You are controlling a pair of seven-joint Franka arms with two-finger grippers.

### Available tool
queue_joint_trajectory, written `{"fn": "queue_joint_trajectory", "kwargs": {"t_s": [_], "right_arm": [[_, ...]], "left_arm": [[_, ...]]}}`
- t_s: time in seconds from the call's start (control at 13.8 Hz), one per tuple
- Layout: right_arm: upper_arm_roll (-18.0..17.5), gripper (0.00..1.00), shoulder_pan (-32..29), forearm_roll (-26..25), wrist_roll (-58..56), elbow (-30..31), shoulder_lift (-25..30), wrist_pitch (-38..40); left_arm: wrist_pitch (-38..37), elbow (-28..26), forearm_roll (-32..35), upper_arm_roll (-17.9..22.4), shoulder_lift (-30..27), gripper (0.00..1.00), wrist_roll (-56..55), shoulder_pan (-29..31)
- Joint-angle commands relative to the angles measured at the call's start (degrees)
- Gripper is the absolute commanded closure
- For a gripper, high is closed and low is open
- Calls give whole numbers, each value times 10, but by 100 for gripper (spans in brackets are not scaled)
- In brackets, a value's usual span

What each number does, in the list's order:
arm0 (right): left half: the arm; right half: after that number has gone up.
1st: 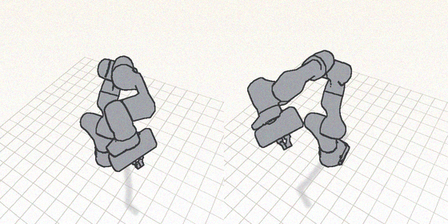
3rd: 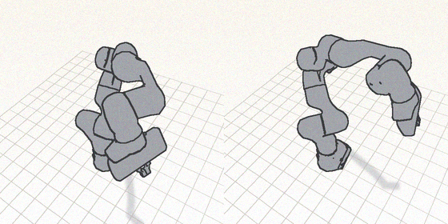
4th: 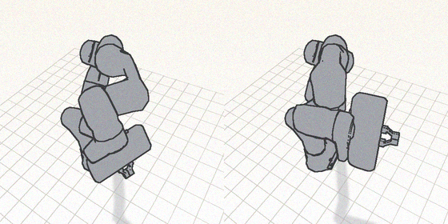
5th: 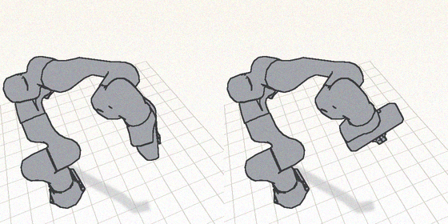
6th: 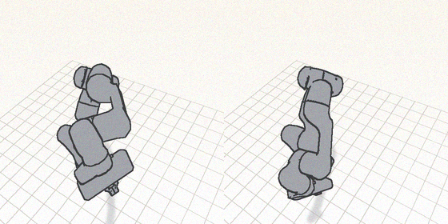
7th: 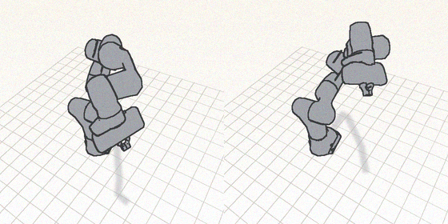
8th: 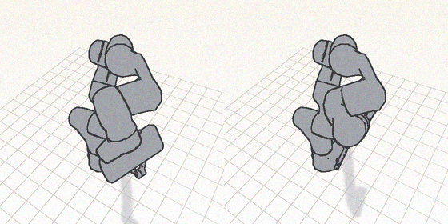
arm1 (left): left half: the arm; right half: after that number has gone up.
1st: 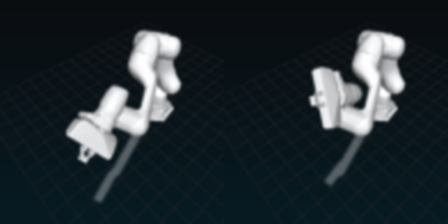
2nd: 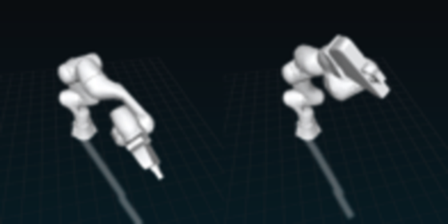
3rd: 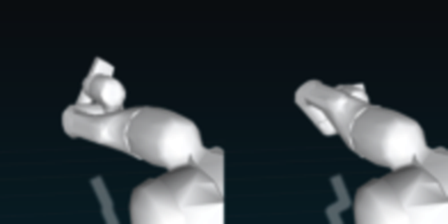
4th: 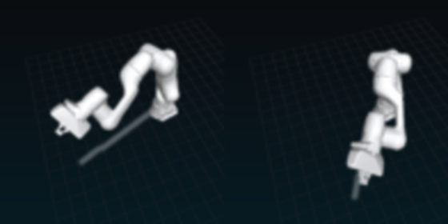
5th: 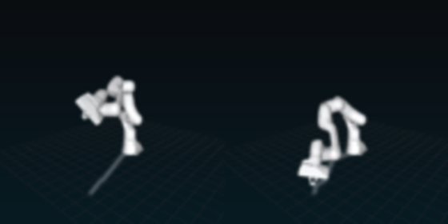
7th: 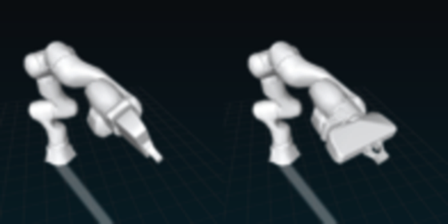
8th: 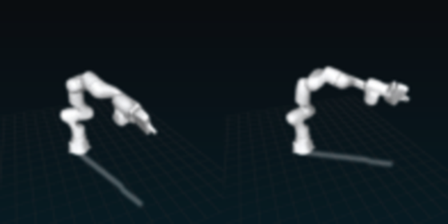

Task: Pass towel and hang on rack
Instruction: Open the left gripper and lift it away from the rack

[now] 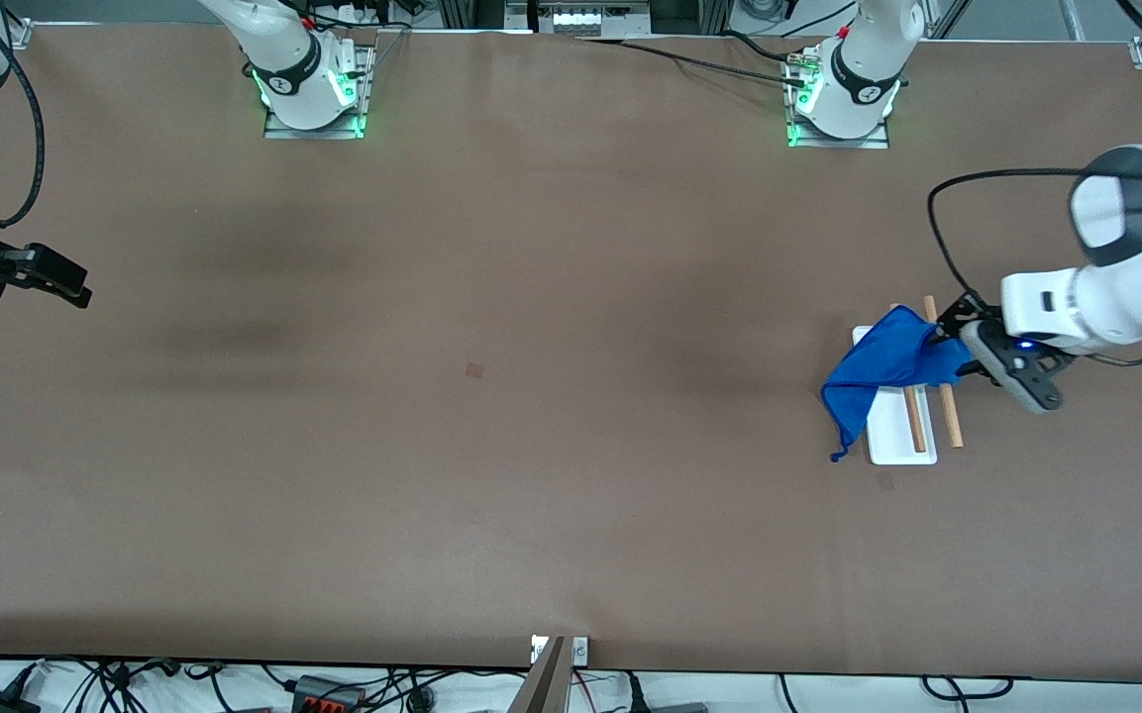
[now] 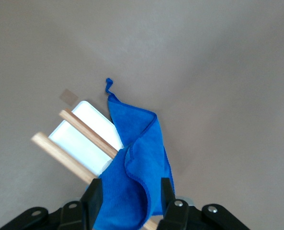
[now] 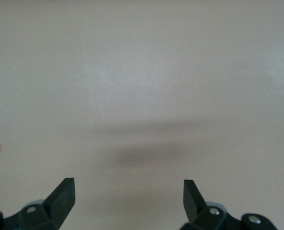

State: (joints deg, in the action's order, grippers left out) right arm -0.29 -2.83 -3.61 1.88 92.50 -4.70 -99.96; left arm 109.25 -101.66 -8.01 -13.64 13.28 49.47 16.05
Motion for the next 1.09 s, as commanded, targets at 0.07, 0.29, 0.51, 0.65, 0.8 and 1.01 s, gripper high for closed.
{"fn": "queue_joint_trajectory", "kwargs": {"t_s": [0.07,0.29,0.51,0.65,0.8,1.01], "right_arm": [[-2,0,-7,13,-10,-8,1,0],[3,0,-8,40,-10,-8,1,4],[1,0,-2,33,-13,-7,4,8],[1,0,-3,33,-12,-3,9,12],[2,0,-3,33,-10,-2,10,26],[0,0,-1,33,-11,10,13,25]], "left_arm": [[-88,116,3,-3,19,20,-94,-5],[-127,149,5,-3,19,11,-163,-8],[-161,181,8,-4,19,0,-211,-12],[-178,194,11,-4,19,0,-234,-14],[-205,207,14,-5,19,0,-250,-23],[-224,212,37,0,11,0,-263,-34]]}}
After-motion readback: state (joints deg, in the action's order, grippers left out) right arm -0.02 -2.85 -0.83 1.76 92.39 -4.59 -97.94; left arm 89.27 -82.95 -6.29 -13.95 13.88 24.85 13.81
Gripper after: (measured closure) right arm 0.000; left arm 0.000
